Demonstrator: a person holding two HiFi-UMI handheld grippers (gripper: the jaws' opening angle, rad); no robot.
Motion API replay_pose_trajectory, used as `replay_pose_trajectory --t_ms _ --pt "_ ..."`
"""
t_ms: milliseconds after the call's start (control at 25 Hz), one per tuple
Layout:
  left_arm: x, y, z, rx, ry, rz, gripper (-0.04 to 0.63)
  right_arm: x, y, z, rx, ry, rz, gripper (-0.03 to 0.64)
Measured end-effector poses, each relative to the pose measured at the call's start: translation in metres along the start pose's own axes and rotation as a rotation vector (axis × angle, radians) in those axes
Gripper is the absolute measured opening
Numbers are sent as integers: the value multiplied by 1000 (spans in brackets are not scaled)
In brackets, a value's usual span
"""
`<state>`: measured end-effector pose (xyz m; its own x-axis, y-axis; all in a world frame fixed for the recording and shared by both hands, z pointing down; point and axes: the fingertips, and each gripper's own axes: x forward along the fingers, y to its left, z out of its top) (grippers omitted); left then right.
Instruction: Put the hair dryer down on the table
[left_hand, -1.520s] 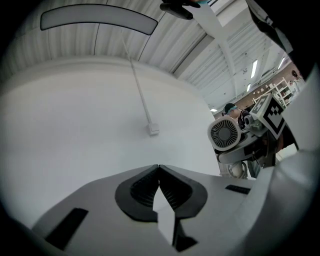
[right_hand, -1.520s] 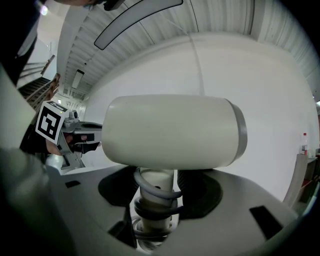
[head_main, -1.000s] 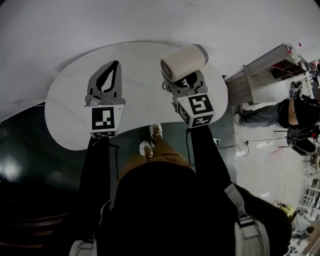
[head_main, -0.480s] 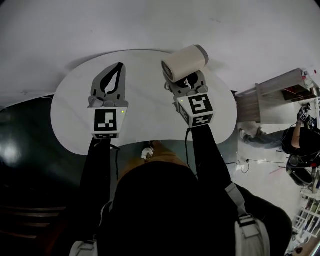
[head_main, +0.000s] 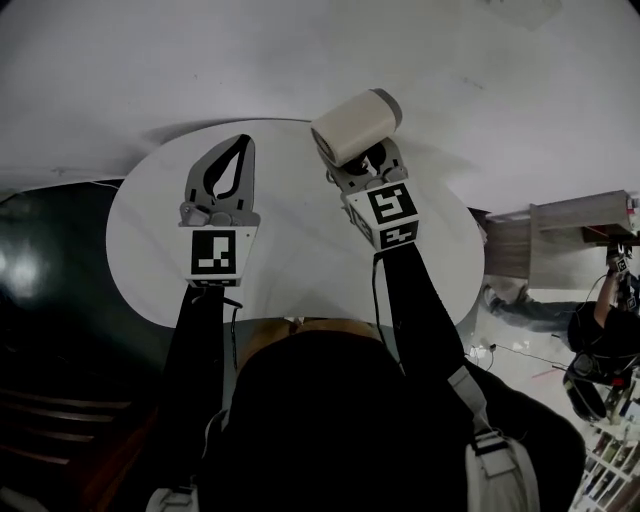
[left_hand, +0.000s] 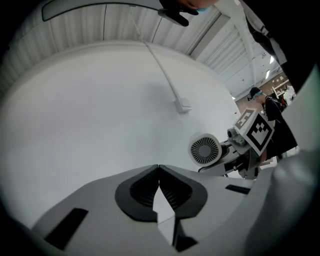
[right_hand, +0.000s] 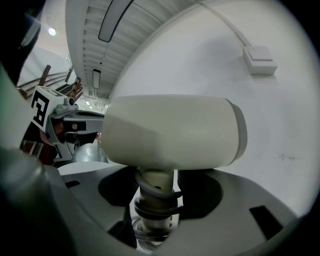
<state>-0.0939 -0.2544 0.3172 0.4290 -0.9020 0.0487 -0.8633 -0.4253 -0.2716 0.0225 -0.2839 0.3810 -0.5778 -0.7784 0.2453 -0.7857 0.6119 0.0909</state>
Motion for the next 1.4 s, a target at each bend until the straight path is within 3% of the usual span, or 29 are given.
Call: replay_pose_trajectory --t_ms 400,1200,1400 --pt "12 23 -32 6 88 43 17 67 17 -53 -142 177 179 241" --pt "1 81 -75 -83 75 18 17 136 80 -169 -458 565 392 239" --pt "-5 88 -83 -92 73 23 17 150 90 -197 -458 649 425 240"
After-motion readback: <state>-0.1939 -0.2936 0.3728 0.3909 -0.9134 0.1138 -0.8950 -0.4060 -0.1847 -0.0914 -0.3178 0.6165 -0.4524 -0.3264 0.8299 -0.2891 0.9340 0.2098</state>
